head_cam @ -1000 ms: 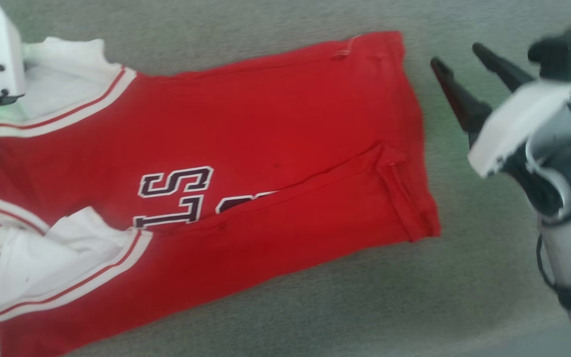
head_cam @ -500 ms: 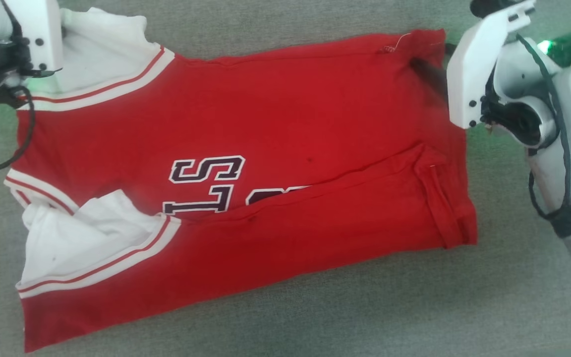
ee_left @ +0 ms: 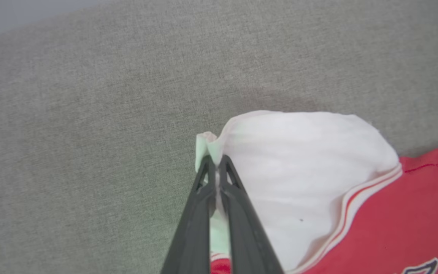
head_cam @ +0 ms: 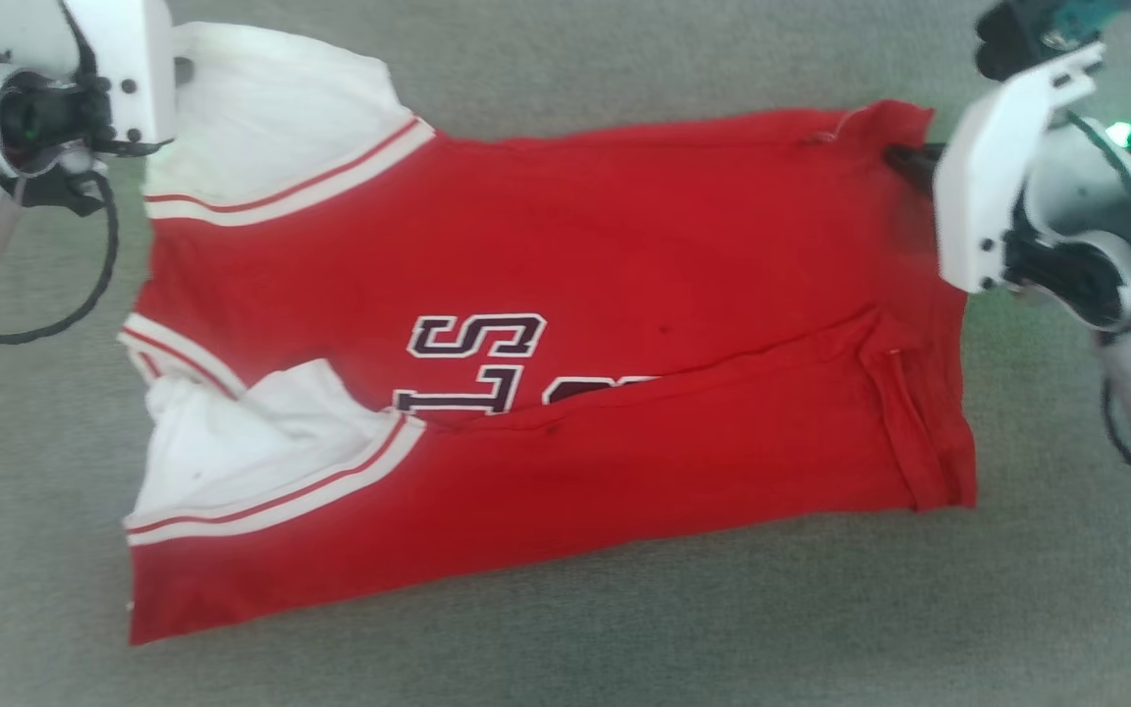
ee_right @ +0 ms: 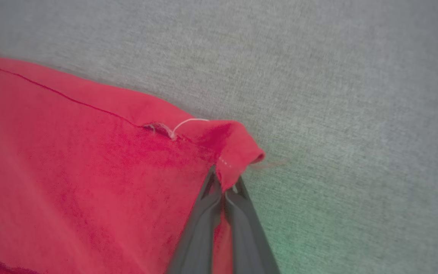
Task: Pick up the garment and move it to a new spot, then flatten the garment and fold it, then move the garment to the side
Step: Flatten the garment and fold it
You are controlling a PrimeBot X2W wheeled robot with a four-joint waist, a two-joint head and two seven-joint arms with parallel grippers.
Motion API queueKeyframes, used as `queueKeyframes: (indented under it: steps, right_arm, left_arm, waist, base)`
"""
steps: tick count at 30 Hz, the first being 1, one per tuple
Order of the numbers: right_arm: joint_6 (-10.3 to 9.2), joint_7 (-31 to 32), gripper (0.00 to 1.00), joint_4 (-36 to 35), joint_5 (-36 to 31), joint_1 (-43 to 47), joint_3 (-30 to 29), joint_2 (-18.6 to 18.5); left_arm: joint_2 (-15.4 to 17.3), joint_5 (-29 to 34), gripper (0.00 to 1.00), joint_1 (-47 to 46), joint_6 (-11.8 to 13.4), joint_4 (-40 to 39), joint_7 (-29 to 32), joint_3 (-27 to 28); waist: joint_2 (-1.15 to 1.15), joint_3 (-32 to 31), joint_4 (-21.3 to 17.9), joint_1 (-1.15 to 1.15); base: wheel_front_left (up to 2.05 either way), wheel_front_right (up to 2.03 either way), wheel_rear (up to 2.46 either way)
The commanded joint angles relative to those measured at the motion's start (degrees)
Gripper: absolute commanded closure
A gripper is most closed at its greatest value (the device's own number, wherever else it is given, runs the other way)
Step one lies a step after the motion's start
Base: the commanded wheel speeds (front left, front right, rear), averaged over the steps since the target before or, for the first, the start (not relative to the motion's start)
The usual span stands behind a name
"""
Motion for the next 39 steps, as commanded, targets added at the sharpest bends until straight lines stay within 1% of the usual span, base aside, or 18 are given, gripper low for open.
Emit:
queueKeyframes:
  steps: [1, 4, 5, 10, 13, 17, 22, 25, 27, 29, 31, 33, 34, 35, 36, 37, 38, 39]
  right_arm:
    - [0.0, -0.7, 1.0, -1.5, 0.6, 1.5, -0.8, -1.5]
    - [0.0, -0.6, 1.0, -4.3, 1.4, 4.1, -2.1, -3.5]
    - [0.0, -0.6, 1.0, -4.3, 1.4, 4.1, -2.1, -3.5]
    - [0.0, 0.8, 1.0, -10.2, 2.0, 8.9, -5.2, -6.2]
    - [0.0, 2.3, 1.0, -14.6, 1.8, 12.4, -7.1, -7.2]
    - [0.0, 5.0, 1.0, -20.2, 1.4, 17.7, -10.6, -8.4]
    - [0.0, 9.1, 1.0, -26.8, 0.8, 25.6, -15.8, -8.1]
    - [0.0, 11.2, 1.0, -29.4, 0.3, 30.1, -18.3, -7.2]
    - [0.0, 12.1, 1.0, -30.3, -0.1, 32.4, -19.7, -6.3]
    - [0.0, 12.7, 1.0, -30.3, -0.5, 34.4, -20.2, -5.3]
    - [0.0, 13.2, 1.0, -29.5, -0.8, 35.6, -20.2, -4.1]
    - [0.0, 12.7, 1.0, -28.2, -1.3, 36.0, -20.1, -3.3]
    - [0.0, 12.6, 0.89, -27.4, -1.5, 36.2, -19.8, -2.8]
    - [0.0, 12.4, 0.52, -26.7, -1.6, 36.2, -19.5, -2.4]
    - [0.0, 12.0, 0.0, -26.1, -1.8, 36.0, -19.2, -2.1]
    - [0.0, 11.9, 0.0, -25.5, -1.8, 35.8, -19.1, -1.8]
    - [0.0, 11.8, 0.0, -25.0, -1.8, 35.7, -19.0, -1.5]
    - [0.0, 11.5, 0.0, -24.8, -1.7, 35.6, -18.8, -1.5]
  left_arm:
    - [0.3, -0.5, 1.0, 1.1, -0.2, -1.3, 0.6, -0.1]
    - [1.1, -0.6, 1.0, 2.0, 0.6, -4.3, 1.7, -0.6]
    - [1.1, -0.6, 1.0, 2.0, 0.6, -4.3, 1.7, -0.6]
    - [3.8, 0.2, 1.0, 4.6, 2.7, -13.0, 2.9, -1.6]
    - [6.2, 0.1, 1.0, 7.2, 5.0, -20.2, 3.5, -2.0]
    - [10.1, 0.2, 1.0, 11.7, 9.6, -31.5, 4.3, -3.0]
    - [15.1, -0.2, 1.0, 17.3, 15.5, -44.5, 4.8, -3.9]
    - [17.2, -1.0, 1.0, 20.7, 18.1, -49.8, 4.9, -4.5]
    - [18.0, -1.8, 1.0, 22.8, 19.3, -51.7, 4.3, -4.7]
    - [18.2, -2.3, 1.0, 24.9, 20.0, -52.2, 3.7, -5.0]
    - [17.9, -3.4, 1.0, 27.1, 20.1, -51.4, 3.2, -5.5]
    - [17.1, -4.3, 1.0, 28.6, 19.5, -49.8, 2.1, -5.6]
    - [16.7, -4.8, 1.0, 29.4, 19.2, -48.4, 1.6, -5.7]
    - [16.0, -5.7, 1.0, 30.3, 19.1, -47.0, 1.4, -5.6]
    - [15.4, -5.9, 1.0, 30.9, 18.7, -45.7, 0.9, -5.5]
    - [14.9, -5.9, 0.92, 30.9, 18.3, -44.4, 0.1, -5.2]
    - [14.4, -6.5, 0.68, 31.2, 18.3, -43.1, -0.6, -4.7]
    - [14.0, -6.6, 0.55, 31.5, 17.8, -42.2, -1.0, -4.8]
  waist:
    - [0.0, -2.2, 1.8, 0.0]
    - [0.0, -3.8, 3.2, 0.0]
    - [0.0, -3.8, 3.2, 0.0]
    - [0.0, -6.0, 5.1, 0.0]
    - [0.0, -7.3, 6.1, 0.0]
    - [0.0, -8.5, 7.2, 0.0]
    - [0.0, -9.6, 8.3, 0.0]
    - [0.0, -9.8, 8.6, 0.0]
    - [0.0, -9.8, 8.6, 0.0]
    - [0.0, -9.9, 8.4, 0.0]
    - [0.0, -10.1, 8.2, 0.0]
    - [0.0, -10.3, 8.0, 0.0]
    - [0.0, -10.5, 8.0, 0.0]
    - [0.0, -10.7, 8.0, 0.0]
    - [0.0, -11.0, 8.0, 0.0]
    - [0.0, -11.3, 8.0, 0.0]
    - [0.0, -11.7, 7.9, 0.0]
    - [0.0, -12.0, 8.0, 0.0]
  base:
    - [0.0, 0.0, 0.0]
    - [0.0, 0.0, 0.0]
    - [0.0, 0.0, 0.0]
    - [0.0, 0.0, 0.0]
    - [0.0, 0.0, 0.0]
    - [0.0, 0.0, 0.0]
    - [0.0, 0.0, 0.0]
    - [0.0, 0.0, 0.0]
    - [0.0, 0.0, 0.0]
    - [0.0, 0.0, 0.0]
    - [0.0, 0.0, 0.0]
    - [0.0, 0.0, 0.0]
    - [0.0, 0.0, 0.0]
    - [0.0, 0.0, 0.0]
    - [0.0, 0.0, 0.0]
    - [0.0, 0.0, 0.0]
    - [0.0, 0.0, 0.0]
    - [0.0, 0.0, 0.0]
